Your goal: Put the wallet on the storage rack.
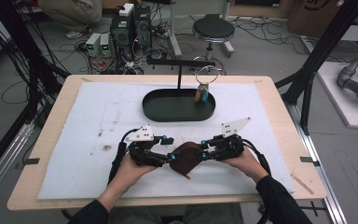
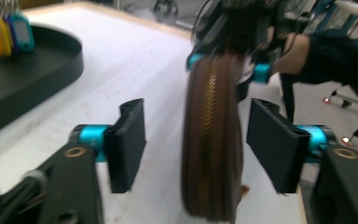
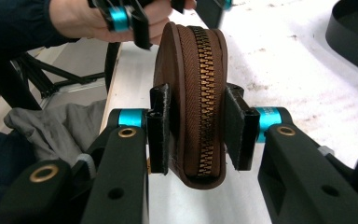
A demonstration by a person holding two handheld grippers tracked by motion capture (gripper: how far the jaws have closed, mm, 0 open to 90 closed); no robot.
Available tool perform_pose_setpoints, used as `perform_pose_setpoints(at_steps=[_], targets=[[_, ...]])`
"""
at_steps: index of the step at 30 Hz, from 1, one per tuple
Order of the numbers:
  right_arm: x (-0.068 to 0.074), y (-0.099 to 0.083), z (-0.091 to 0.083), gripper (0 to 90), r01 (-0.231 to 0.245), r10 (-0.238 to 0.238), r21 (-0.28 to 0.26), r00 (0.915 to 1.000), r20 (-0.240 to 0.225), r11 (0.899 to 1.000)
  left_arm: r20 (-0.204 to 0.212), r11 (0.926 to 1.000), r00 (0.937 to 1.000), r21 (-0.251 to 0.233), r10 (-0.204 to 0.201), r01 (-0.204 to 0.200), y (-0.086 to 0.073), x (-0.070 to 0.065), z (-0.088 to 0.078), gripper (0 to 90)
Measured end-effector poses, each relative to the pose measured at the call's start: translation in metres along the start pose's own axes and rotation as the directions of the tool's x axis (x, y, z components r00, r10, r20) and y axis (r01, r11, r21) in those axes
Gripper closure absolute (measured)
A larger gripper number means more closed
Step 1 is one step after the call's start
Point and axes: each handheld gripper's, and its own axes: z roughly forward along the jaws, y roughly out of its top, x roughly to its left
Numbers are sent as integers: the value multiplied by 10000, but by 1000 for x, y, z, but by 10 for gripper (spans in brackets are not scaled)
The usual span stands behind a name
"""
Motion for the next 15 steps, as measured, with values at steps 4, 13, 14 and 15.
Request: perform_pose_setpoints(at_steps=[4,13,14,15], targets=[[0,0,0,667,67,-67,-38,10000,-20,10000,290,9998,9994,32,-205,204,-3,4,-2,329],[0,0,-1,667,123,-123,-33,9999,-57,9999,790,9983,9967,568,-188,143,-8,5,3,316],[0,0,-1,667,143,-143,-31,9999,-64,9999,828,9980,9964,608,-203,153,-8,5,3,316],[0,0,-1,667,147,-147,-31,9999,-65,9999,887,9978,9958,643,-225,168,-9,5,4,316]])
